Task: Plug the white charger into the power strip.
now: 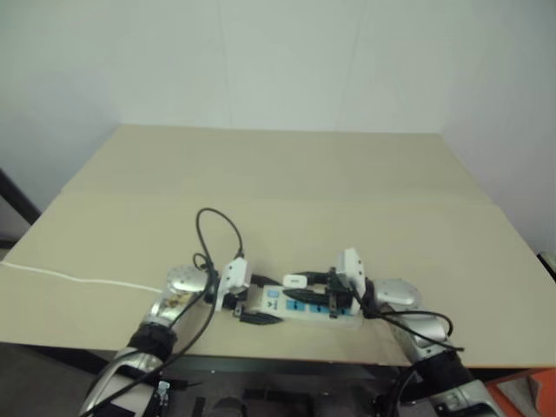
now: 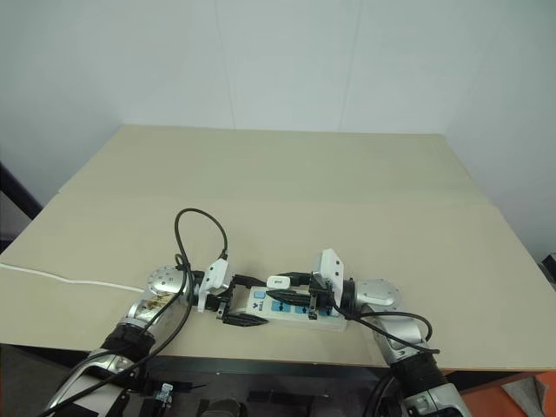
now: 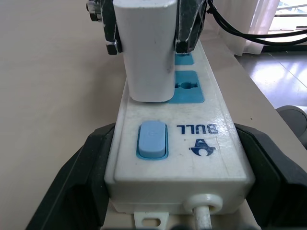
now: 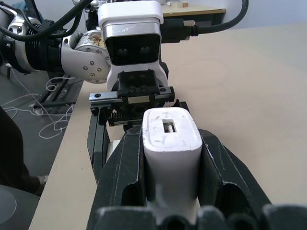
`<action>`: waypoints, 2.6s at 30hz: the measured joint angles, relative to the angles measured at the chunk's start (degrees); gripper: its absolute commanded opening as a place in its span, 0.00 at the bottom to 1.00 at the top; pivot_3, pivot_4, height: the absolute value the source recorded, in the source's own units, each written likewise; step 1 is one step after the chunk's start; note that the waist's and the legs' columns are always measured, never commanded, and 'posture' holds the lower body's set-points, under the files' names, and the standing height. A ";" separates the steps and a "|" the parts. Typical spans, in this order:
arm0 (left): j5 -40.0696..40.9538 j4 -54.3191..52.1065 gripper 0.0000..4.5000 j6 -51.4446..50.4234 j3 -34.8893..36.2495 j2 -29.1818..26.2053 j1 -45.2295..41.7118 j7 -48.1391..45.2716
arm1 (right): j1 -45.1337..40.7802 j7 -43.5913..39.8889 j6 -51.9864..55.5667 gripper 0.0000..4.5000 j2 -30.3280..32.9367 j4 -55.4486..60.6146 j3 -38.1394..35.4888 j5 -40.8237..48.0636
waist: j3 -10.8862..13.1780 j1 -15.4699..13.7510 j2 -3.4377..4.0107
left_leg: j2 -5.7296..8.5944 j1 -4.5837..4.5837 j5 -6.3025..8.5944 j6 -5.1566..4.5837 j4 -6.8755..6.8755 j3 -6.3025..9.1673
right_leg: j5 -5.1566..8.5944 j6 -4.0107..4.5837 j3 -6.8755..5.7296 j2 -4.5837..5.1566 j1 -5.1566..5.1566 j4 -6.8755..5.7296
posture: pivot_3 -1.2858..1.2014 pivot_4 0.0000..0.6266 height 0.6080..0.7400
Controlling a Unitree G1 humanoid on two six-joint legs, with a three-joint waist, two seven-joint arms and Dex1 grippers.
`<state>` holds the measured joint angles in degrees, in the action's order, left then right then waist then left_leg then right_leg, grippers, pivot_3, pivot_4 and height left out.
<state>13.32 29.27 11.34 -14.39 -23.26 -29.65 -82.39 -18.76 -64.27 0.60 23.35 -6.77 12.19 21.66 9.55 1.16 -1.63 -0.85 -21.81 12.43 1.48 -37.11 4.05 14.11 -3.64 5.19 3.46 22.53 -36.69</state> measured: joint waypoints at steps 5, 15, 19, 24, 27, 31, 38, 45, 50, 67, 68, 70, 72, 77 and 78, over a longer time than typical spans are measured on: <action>0.00 0.01 0.73 0.00 -0.22 0.00 0.00 0.22 | 0.12 -0.42 -0.37 0.24 0.83 -0.11 0.02 0.02 | -0.01 -0.11 0.00 | -0.01 0.08 0.01 0.00 0.02 0.00 | 0.01 -0.01 -0.01 0.00 -0.10 0.05 | 0.52 0.24 1.00; 0.01 -0.05 0.73 -0.03 -0.40 0.00 0.07 0.39 | 0.61 -0.69 -1.72 0.24 1.04 -1.47 0.11 0.03 | -0.04 -0.18 0.00 | -0.01 0.14 0.01 0.00 0.07 0.00 | 0.02 -0.02 -0.01 0.01 -0.17 0.13 | 0.52 0.24 1.00; 0.00 0.15 0.73 -0.02 -0.41 0.00 0.07 0.41 | 0.55 -0.78 -1.84 0.24 1.07 -1.65 0.12 0.02 | -0.05 -0.18 0.00 | -0.01 0.17 0.01 0.00 0.09 0.00 | 0.02 -0.02 -0.02 0.00 -0.21 0.19 | 0.52 0.24 1.00; 0.00 0.47 0.73 0.01 -0.48 0.00 0.02 0.52 | -0.52 -1.62 -2.33 0.24 1.61 -2.83 0.67 0.02 | -0.09 -0.16 0.01 | -0.06 0.20 0.01 0.00 0.13 0.00 | 0.02 -0.03 -0.04 -0.02 -0.31 0.44 | 0.52 0.24 1.00; -0.01 0.75 0.73 0.09 -0.54 0.00 -0.09 0.56 | -0.85 -1.85 -3.31 0.24 1.62 -3.69 0.98 0.02 | -0.15 -0.13 0.00 | -0.06 0.25 0.01 0.00 0.13 0.00 | 0.01 -0.04 -0.03 -0.01 -0.35 0.47 | 0.52 0.24 1.00; 0.00 1.18 0.73 0.29 -0.57 0.00 -0.23 0.53 | -1.19 -1.93 -3.61 0.24 1.62 -4.12 1.28 0.02 | -0.19 -0.12 0.01 | -0.06 0.28 0.01 0.00 0.14 0.00 | 0.01 -0.04 -0.03 -0.02 -0.37 0.46 | 0.52 0.24 1.00; 0.03 1.23 0.73 0.28 -0.55 -0.12 -0.16 0.71 | -1.78 -1.83 -3.61 0.24 1.65 -4.62 2.14 -0.13 | -0.40 0.05 0.01 | -0.08 0.36 0.01 0.00 0.17 0.00 | 0.01 -0.03 -0.01 -0.03 -0.41 0.46 | 0.52 0.24 1.00; 0.29 0.17 0.73 -0.18 -0.41 -1.21 0.59 1.06 | -3.22 -1.19 -3.52 0.32 1.63 -5.29 3.83 -0.16 | -0.46 0.94 0.02 | -0.10 0.43 0.01 0.00 0.23 0.00 | 0.01 -0.02 0.00 -0.06 -0.42 0.44 | 0.52 0.24 1.00; 0.44 -0.46 0.73 -0.46 -0.08 -2.18 1.25 1.31 | -4.00 -1.36 -1.65 0.68 2.63 -6.42 3.90 -1.31 | -0.69 1.43 -0.29 | -0.17 0.50 0.01 0.00 0.28 0.00 | 0.01 0.02 0.00 -0.11 -0.44 0.45 | 0.52 0.24 1.00; 0.69 -2.34 0.99 -5.72 1.88 -3.67 2.36 2.25 | -3.05 -2.04 1.42 1.00 4.83 -3.76 0.99 -2.37 | -0.80 1.38 -0.49 | -0.20 0.43 0.02 0.01 0.36 -0.01 | 0.02 0.09 0.00 -0.14 -0.35 0.50 | 0.52 0.24 1.00; 1.00 -2.68 0.99 -6.55 2.01 -3.68 2.50 2.10 | -3.01 -2.10 1.44 1.00 4.94 -3.76 0.87 -2.40 | -0.80 1.36 -0.50 | -0.20 0.42 0.02 0.01 0.36 -0.01 | 0.02 0.08 0.00 -0.14 -0.35 0.51 | 0.52 0.24 1.00; 1.74 -3.75 0.99 -8.05 2.19 -3.98 2.85 1.73 | -2.99 -2.30 1.44 1.00 4.97 -3.75 0.76 -2.46 | -0.78 1.29 -0.53 | -0.21 0.39 0.02 0.01 0.36 -0.01 | 0.02 0.08 -0.01 -0.14 -0.33 0.52 | 0.52 0.24 1.00; 2.69 -5.95 0.99 -8.96 3.06 -4.37 3.44 1.64 | -2.97 -2.31 1.44 1.00 4.96 -3.64 0.74 -2.48 | -0.77 1.31 -0.52 | -0.21 0.37 0.02 0.01 0.36 -0.01 | 0.02 0.08 -0.01 -0.13 -0.31 0.53 | 0.52 0.24 1.00; 5.48 -12.72 0.99 -13.90 4.63 -8.66 5.07 -0.37 | -2.67 -1.91 1.82 1.00 5.21 -2.46 0.19 -2.48 | -0.66 1.36 -0.44 | -0.21 0.30 0.02 0.01 0.36 -0.01 | 0.02 0.09 0.00 -0.12 -0.25 0.54 | 0.52 0.24 1.00; 6.04 -13.63 0.99 -14.83 4.91 -9.70 5.43 -0.77 | -2.54 -1.84 2.13 1.00 5.56 -2.13 -0.16 -2.47 | -0.60 1.35 -0.40 | -0.21 0.28 0.02 0.01 0.36 -0.01 | 0.03 0.10 -0.01 -0.12 -0.23 0.55 | 0.52 0.24 1.00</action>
<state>19.36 15.64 -3.49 -9.47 -32.96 -24.21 -83.16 -21.30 -66.11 2.72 28.91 -8.91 12.03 19.19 8.95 2.52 -2.03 -1.06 -21.53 12.45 1.49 -36.75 4.05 14.14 -3.54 5.19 3.34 22.30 -36.14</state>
